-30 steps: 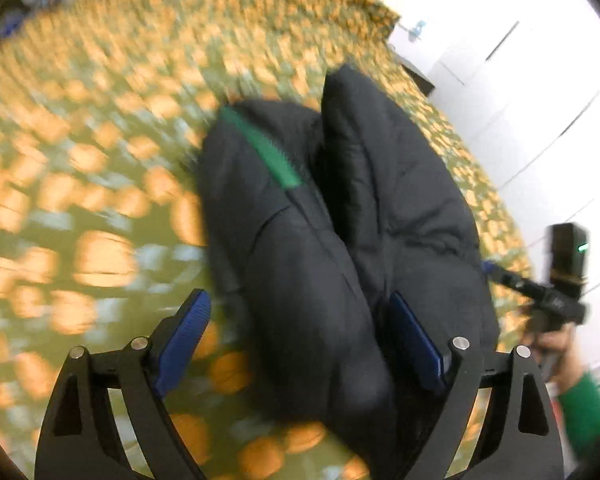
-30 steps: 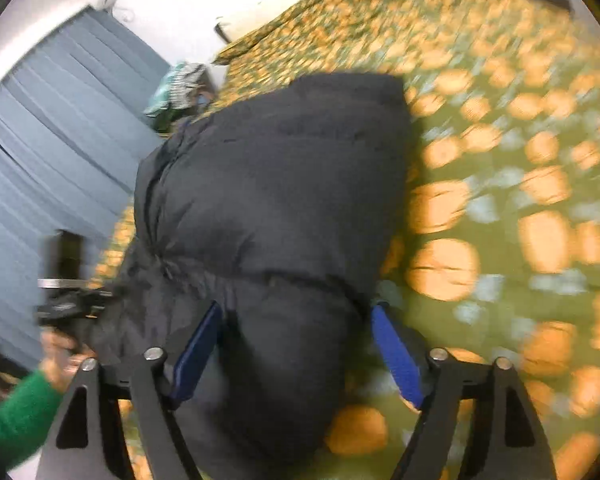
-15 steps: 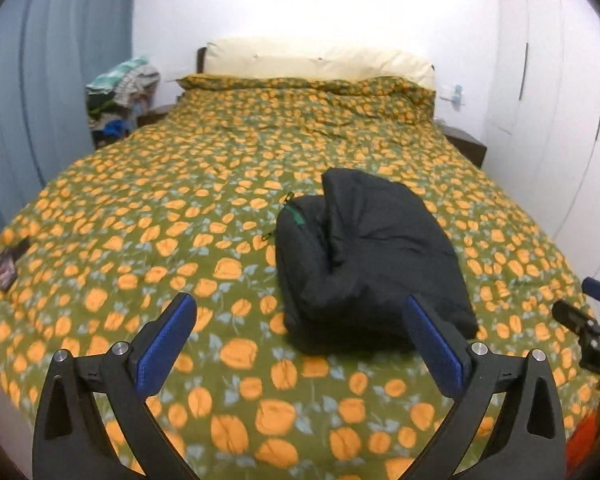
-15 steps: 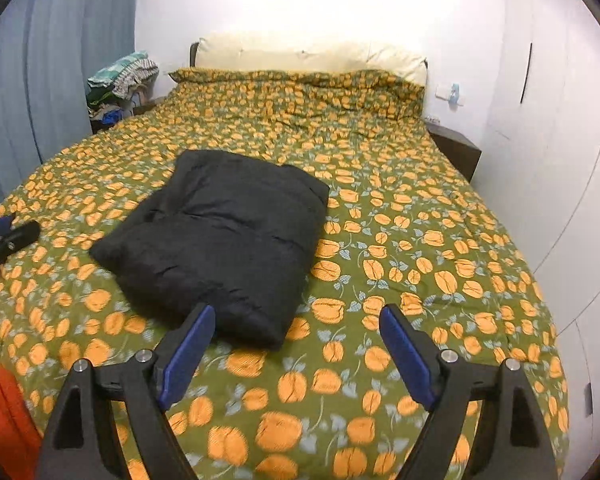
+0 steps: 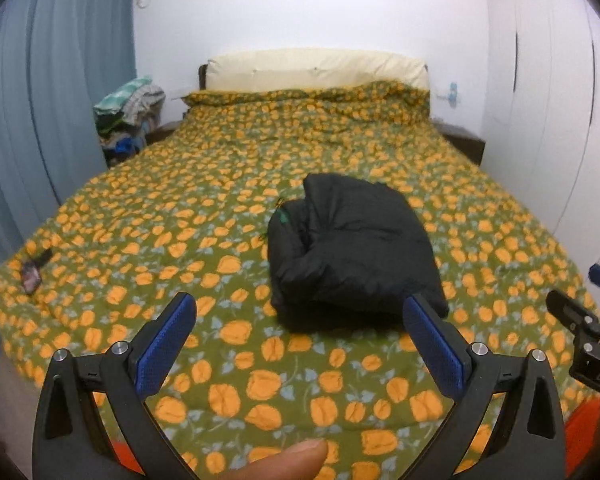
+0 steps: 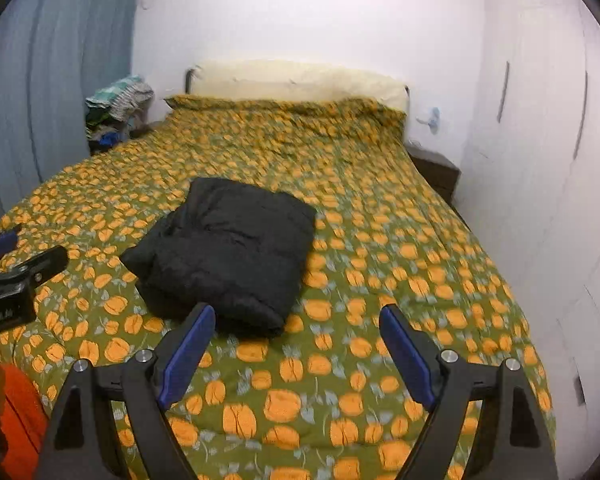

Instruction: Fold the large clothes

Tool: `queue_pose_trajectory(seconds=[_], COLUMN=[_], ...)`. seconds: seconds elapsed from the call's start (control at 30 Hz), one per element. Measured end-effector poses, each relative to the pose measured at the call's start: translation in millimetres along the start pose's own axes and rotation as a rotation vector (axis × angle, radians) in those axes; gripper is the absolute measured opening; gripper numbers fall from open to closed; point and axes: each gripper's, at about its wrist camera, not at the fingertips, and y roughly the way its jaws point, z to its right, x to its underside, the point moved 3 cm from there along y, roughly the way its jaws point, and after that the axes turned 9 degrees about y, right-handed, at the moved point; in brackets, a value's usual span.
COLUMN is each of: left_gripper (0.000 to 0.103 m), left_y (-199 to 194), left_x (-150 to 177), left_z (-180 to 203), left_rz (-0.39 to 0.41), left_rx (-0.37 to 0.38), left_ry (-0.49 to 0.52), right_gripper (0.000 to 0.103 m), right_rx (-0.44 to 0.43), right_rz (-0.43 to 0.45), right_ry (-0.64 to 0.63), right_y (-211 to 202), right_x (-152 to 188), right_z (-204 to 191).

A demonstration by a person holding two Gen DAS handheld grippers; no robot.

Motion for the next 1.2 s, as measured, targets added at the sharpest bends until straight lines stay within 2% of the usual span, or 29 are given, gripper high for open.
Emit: queue_pose_trajectory(seconds=[0.2, 0.37, 0.43, 0.8, 1.2], left_gripper=[0.103, 0.103, 0.103, 0.103, 0.103], left_y=[-9.3, -26.9, -32.1, -43.4, -42.2], left_x=[1.5, 0.3, -0.1, 0.2, 1.8], left_z=[2.7, 5.5, 6.3, 4.9, 5.0], left_rz=[-0.057, -0.049, -0.054, -0.059, -0.064], left_rx=[0.029, -0.051, -0.058, -0.016, -0.018], left_ry=[0.004, 0.029, 0.024, 0.013, 0.008], right_gripper=[0.086, 0.086, 0.086, 0.086, 0.086], right_rx=[-0.017, -0.029, -0.036, -0.062, -0.058], right_rz=[-0.059, -0.064, -0.067, -0.068, -0.089], right_ry=[0.035, 0.027, 0.029, 0.031, 0.025], right_y=[-11.1, -26.7, -31.3, -43.7, -45.8], right_x=[6.2, 8.7, 7.9, 3.6, 7.2], right_z=[0.1, -1.8, -1.7, -9.9, -16.4])
